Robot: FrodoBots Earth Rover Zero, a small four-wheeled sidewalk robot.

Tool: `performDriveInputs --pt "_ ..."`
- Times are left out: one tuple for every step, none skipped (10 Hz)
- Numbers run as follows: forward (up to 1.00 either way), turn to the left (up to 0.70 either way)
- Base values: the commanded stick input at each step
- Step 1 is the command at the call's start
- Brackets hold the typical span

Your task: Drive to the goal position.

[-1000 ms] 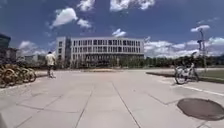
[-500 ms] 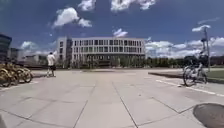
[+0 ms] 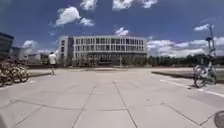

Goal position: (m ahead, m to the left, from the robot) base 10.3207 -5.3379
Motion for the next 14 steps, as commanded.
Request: performDriveInputs --pt "0.7 -0.34" --pt "0.7 -0.18" --pt "0.7 0.07" --pt "0.7 0.0" --pt "0.7 0.01" --pt "0.7 0.07" --pt "0.7 0.0" --pt "0.7 -0.12" --pt "0.7 -0.35" --pt "0.7 -0.35" --pt "0.7 -0.34" --pt "0.7 -0.2" --pt "0.7 0.01" --pt "0.7 0.04"
